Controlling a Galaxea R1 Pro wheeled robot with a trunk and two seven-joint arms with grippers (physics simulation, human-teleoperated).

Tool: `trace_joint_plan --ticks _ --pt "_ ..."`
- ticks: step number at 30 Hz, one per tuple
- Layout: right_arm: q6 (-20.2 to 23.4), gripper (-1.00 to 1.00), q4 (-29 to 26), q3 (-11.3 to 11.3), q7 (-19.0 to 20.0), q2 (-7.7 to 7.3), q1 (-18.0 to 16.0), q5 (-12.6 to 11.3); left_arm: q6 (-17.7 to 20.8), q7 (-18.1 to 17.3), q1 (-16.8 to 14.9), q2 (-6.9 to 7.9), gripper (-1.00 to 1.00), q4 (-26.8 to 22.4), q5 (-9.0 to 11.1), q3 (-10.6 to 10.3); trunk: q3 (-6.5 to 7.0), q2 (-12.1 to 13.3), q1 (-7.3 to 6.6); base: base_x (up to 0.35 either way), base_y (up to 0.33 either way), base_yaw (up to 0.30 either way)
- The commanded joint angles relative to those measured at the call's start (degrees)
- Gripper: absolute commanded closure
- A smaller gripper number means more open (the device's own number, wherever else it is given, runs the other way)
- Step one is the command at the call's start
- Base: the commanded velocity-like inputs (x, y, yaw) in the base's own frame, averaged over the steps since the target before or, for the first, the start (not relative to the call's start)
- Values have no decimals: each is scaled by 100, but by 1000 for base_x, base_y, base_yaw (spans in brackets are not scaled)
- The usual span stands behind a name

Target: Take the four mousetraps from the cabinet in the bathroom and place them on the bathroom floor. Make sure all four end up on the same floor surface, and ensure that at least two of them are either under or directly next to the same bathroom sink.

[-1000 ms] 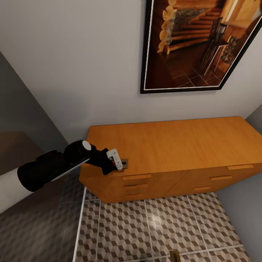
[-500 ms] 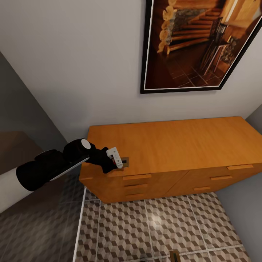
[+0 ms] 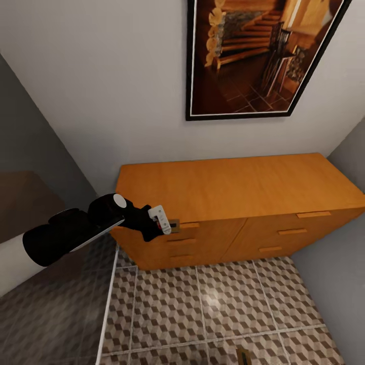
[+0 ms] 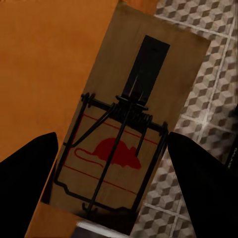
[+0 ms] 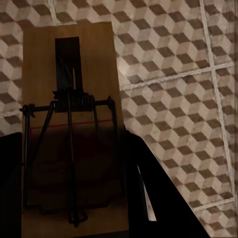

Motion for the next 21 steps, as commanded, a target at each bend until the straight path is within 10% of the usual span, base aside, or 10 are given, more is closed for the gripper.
trace_joint_plan --ticks 1,21 --pt "-23 100 4 50 -26 2 -4 -58 13 -29 -9 2 100 -4 -24 -7 -9 -11 0 -295 -169 0" --pt "-13 100 4 50 -34 -10 -1 -58 13 -29 -9 -7 100 -4 -21 -15 -9 -11 0 -294 -173 0"
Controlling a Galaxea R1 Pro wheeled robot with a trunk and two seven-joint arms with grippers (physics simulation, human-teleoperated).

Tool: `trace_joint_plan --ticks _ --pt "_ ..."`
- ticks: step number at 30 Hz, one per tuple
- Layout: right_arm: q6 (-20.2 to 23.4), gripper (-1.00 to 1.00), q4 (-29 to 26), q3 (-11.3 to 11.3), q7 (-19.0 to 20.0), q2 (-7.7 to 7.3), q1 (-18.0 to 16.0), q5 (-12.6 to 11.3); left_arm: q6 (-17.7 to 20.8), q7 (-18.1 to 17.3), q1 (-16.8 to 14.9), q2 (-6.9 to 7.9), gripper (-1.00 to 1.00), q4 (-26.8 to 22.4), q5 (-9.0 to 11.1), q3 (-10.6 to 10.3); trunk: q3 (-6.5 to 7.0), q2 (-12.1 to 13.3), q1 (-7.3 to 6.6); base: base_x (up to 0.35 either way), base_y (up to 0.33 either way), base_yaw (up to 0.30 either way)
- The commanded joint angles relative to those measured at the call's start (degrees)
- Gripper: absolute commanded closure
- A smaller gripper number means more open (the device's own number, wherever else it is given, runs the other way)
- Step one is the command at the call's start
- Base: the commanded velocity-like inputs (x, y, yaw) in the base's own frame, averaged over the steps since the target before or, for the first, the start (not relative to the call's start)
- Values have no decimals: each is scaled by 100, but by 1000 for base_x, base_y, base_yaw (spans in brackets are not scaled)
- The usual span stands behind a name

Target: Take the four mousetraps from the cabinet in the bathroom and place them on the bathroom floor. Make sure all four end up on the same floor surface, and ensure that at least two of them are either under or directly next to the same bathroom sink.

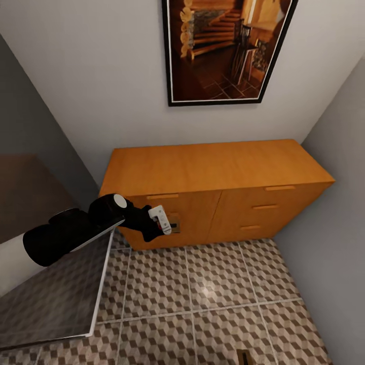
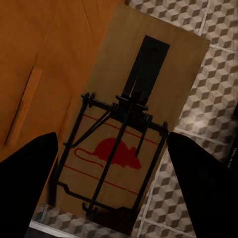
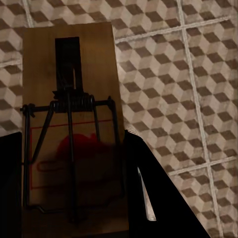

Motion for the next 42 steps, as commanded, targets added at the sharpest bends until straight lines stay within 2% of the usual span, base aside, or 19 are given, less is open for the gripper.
trace_joint_plan --ticks 1,9,18,22,25,27,30,33,36,38,40,41,42 --pt "-17 100 4 50 -26 3 -3 -59 13 -28 -9 2 100 -4 -22 -8 -9 -11 0 -292 -173 0" --pt "-15 100 4 50 -27 1 -3 -59 13 -28 -9 1 100 -4 -19 -15 -9 -11 0 -292 -174 0" --pt "-11 100 4 46 -27 0 -3 -59 -30 -26 17 10 100 148 -19 -130 -9 -11 0 -292 -174 0" --pt "-14 100 4 44 -27 -10 -3 -59 -44 -33 24 11 100 438 -14 -542 -9 -11 0 -265 -166 0" --pt "-14 100 4 42 -27 -24 -3 -59 -130 -30 32 14 100 751 -4 -969 -9 -11 0 -103 -69 0" --pt "-15 100 4 42 -27 -27 -3 -59 -391 -26 39 20 100 912 5 -1080 -9 -11 0 -35 -24 0" --pt "-15 100 4 41 -27 -30 -3 -59 -1169 -18 134 33 100 1338 34 -1167 -9 -11 0 -14 -9 0" --pt "-15 100 3 41 -27 -31 -3 -59 -1506 -19 260 36 100 1690 82 -1191 -9 -11 0 -5 -3 0" --pt "-15 100 4 41 -27 -28 -3 -59 -1688 -20 388 36 100 2127 224 -1265 -9 -11 0 -1 -1 0" --pt "-17 100 4 44 -27 -23 -3 -59 -2192 -15 482 23 100 2564 485 -1534 -9 -11 0 0 0 0" --pt "-19 100 4 42 -27 -22 -3 -59 -3064 17 547 17 100 3045 959 -2027 -9 -11 0 0 0 0" --pt "-20 100 4 42 -27 -22 -3 -59 -3288 32 557 18 100 3166 1111 -2184 -9 -11 0 0 0 0" --pt "-22 100 4 42 -27 -22 -3 -59 -3708 87 572 18 100 3399 1448 -2521 -9 -11 0 0 0 0"
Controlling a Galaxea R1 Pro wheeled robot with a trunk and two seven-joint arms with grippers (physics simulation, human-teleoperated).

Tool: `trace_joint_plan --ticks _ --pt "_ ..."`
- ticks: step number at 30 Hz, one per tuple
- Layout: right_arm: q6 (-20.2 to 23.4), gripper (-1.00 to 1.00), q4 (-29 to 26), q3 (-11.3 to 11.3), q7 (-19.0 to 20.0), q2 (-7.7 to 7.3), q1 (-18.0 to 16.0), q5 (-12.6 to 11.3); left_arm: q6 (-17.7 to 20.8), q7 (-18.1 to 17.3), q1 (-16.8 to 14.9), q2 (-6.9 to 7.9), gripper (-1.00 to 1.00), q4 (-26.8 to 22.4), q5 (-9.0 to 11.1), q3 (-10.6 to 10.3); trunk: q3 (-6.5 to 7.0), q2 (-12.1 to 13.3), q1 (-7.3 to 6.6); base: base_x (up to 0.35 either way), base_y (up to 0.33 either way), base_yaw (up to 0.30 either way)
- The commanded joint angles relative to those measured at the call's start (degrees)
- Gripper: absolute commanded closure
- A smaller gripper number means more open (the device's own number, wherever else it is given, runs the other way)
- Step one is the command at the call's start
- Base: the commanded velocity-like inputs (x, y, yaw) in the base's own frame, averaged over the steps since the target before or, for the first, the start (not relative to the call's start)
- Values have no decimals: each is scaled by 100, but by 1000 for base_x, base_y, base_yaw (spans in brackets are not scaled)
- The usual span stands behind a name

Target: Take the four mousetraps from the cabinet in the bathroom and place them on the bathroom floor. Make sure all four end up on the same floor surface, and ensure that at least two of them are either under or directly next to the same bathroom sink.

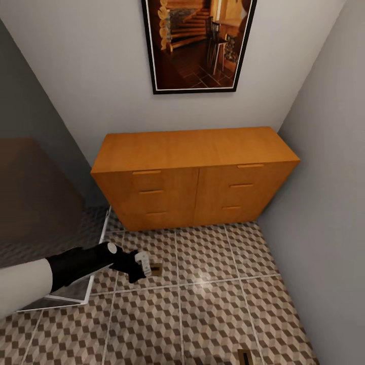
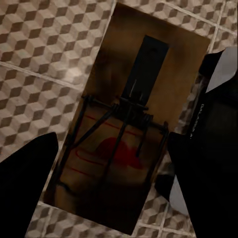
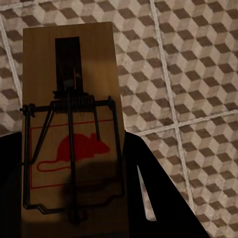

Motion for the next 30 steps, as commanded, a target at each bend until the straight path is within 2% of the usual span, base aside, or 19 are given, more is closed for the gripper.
trace_joint_plan --ticks 1,2,3,5,6,8,9,11,14,17,19,21,25,26,28,29,30 --pt "-20 100 1 50 -28 2 -5 -58 -332 107 0 3 100 208 445 -392 -8 -11 3 0 0 0" --pt "-20 100 1 50 -28 4 -5 -58 -641 241 6 4 100 379 827 -780 -8 -11 3 0 0 0" --pt "-21 100 2 50 -28 5 -4 -58 -776 321 8 6 100 451 1018 -977 -8 -11 3 0 0 0" --pt "-21 100 -2 50 -28 6 -4 -58 -1219 717 13 5 100 650 1744 -1774 -8 -11 3 0 0 0" --pt "-23 100 -2 50 -28 5 -4 -58 -1306 824 14 4 100 678 1911 -1964 -8 -11 3 0 0 0" --pt "-27 100 -3 49 -28 9 -4 -58 -1555 1198 21 0 100 736 2507 -2629 -8 -11 3 0 0 0" --pt "-28 100 -4 49 -28 9 -4 -58 -1596 1268 20 -1 100 739 2633 -2767 -8 -11 3 0 0 0" --pt "-29 100 -4 49 -28 10 -5 -58 -1720 1441 23 -4 100 743 3001 -3209 -8 -11 3 0 0 0" --pt "-36 100 -8 49 -28 11 -6 -58 -1808 1533 36 -5 100 734 3199 -3583 -8 -11 3 0 0 0" --pt "-40 100 -16 49 -31 11 -4 -58 -1845 1652 118 -5 100 702 3300 -3842 -8 -11 3 0 0 0" --pt "-44 100 -19 49 -33 8 -4 -58 -1870 1868 221 -5 100 693 3364 -3927 -8 -11 3 0 0 0" --pt "-49 100 -20 49 -37 9 -4 -55 -1886 2248 338 -5 100 686 3436 -3970 -8 -11 3 0 0 0" --pt "-60 100 -31 49 -48 19 -4 -50 -1909 3559 684 -2 100 457 3701 -4022 -8 -11 3 0 0 0" --pt "-61 100 -32 49 -49 21 -4 -50 -1913 3709 723 -1 100 409 3743 -4040 -8 -11 3 0 0 0" --pt "-64 100 -36 48 -62 25 -4 -50 -1993 4244 841 -3 100 234 3954 -4162 -8 -11 3 0 0 0" --pt "-64 100 -37 48 -64 26 -4 -50 -2039 4359 864 -5 100 197 4023 -4199 -8 -11 3 0 0 0" --pt "-61 100 -41 49 -67 24 -4 -50 -2167 4568 904 -15 100 131 4183 -4276 -8 -11 3 0 0 0"
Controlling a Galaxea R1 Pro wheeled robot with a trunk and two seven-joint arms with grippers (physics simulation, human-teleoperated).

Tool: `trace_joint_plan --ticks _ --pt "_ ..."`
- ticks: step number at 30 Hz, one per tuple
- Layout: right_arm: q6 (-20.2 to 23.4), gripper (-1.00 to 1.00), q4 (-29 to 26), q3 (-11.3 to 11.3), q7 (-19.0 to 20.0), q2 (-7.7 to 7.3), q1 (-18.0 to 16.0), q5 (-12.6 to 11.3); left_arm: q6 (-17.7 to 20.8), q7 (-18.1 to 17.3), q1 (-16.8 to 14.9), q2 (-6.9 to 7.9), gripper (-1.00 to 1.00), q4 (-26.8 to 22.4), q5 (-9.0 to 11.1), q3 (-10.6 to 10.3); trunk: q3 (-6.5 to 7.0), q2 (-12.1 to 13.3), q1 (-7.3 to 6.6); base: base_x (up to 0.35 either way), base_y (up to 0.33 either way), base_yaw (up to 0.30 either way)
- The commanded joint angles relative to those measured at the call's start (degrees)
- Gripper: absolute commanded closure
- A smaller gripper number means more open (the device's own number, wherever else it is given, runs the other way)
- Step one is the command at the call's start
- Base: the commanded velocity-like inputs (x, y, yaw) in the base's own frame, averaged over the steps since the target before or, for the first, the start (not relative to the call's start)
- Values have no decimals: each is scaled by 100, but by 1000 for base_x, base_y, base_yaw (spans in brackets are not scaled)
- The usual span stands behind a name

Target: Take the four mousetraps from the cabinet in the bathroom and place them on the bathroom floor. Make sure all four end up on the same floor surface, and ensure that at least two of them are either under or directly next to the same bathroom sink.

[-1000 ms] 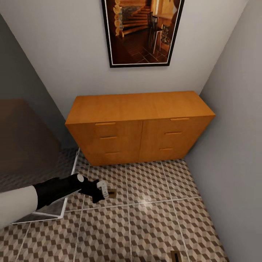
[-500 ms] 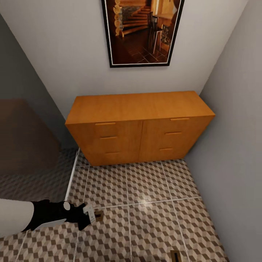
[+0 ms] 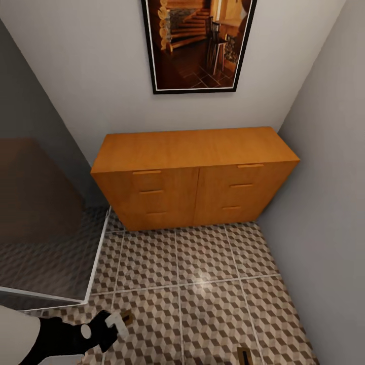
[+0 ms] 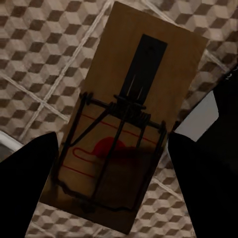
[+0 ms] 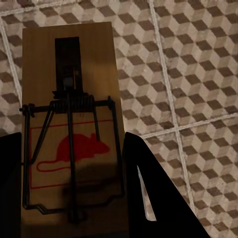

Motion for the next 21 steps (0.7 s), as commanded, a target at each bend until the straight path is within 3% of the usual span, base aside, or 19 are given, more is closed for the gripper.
trace_joint_plan --ticks 1,2,6,9,13,16,17,18,19,21 --pt "-17 100 2 48 -33 0 -4 -58 -223 230 26 -17 100 -74 233 -102 -9 -10 3 0 0 0" --pt "-17 100 1 47 -36 0 -4 -58 -368 321 40 -28 100 -98 340 -148 -9 -10 3 0 0 0" --pt "5 100 -45 32 -54 -13 -4 -58 -1904 1145 134 -111 100 -219 1348 -436 -9 -10 3 0 0 0" --pt "20 100 -209 27 -109 -18 -4 -54 -2308 1497 239 -126 100 -235 1763 -480 -9 -10 3 0 0 0" --pt "68 100 -502 26 -305 -19 -4 -50 -2549 1706 383 -156 100 -219 2015 -495 -9 -10 3 0 0 0" --pt "250 100 -723 27 -442 -20 -4 -45 -2958 2087 471 -242 100 -209 2373 -499 -9 -10 3 0 0 0" --pt "538 100 -933 31 -483 -22 -4 -43 -3428 2556 516 -391 100 -207 2805 -500 -9 -10 3 0 0 0" --pt "619 100 -992 32 -487 -21 -4 -43 -3550 2669 525 -445 100 -207 2905 -500 -9 -10 3 0 0 0" --pt "844 100 -1169 33 -497 -22 -4 -42 -3888 2982 568 -622 100 -185 3129 -500 -9 -10 3 0 0 0" --pt "1039 100 -1387 34 -503 -21 -4 -29 -4269 3395 695 -824 100 56 3272 -500 -9 -10 3 0 0 0"
